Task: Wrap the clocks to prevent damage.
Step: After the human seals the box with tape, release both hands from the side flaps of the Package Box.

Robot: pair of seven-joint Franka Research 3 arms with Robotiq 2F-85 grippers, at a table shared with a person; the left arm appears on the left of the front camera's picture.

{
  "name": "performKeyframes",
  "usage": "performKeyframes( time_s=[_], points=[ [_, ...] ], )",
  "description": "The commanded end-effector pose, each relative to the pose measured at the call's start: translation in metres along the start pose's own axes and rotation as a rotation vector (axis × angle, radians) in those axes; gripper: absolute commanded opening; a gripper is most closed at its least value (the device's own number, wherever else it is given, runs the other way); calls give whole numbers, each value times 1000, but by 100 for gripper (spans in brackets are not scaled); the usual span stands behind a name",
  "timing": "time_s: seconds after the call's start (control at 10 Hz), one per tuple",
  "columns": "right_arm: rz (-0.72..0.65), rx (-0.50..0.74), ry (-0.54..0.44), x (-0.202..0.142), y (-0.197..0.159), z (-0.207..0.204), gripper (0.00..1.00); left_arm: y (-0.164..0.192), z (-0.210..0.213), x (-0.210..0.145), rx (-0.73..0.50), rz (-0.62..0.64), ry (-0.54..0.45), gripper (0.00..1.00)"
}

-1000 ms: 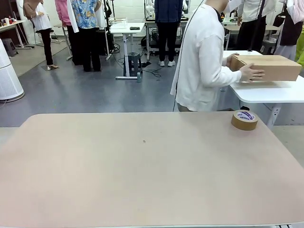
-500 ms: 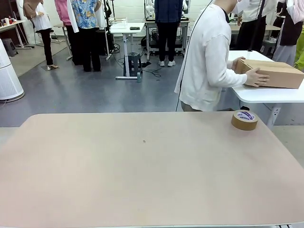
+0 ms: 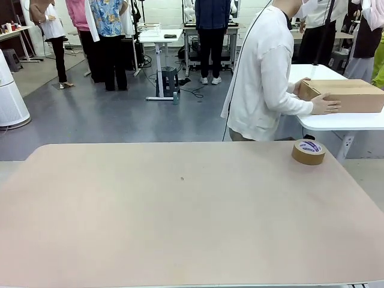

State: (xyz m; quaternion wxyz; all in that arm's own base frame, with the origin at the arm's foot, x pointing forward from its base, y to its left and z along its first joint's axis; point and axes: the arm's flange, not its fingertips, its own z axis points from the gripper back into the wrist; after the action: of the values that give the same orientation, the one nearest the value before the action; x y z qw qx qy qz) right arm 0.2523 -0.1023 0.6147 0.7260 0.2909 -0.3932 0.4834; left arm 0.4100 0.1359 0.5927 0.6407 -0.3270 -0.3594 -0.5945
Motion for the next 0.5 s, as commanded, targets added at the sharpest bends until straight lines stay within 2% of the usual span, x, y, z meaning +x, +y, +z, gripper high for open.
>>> performKeyframes(
  time_s=[0.0,0.4],
  points=[
    [2,7,-10,0,0,0,100,0,2,1,2,-1,0,85],
    [2,7,-10,0,0,0,100,0,2,1,2,-1,0,85]
  ],
)
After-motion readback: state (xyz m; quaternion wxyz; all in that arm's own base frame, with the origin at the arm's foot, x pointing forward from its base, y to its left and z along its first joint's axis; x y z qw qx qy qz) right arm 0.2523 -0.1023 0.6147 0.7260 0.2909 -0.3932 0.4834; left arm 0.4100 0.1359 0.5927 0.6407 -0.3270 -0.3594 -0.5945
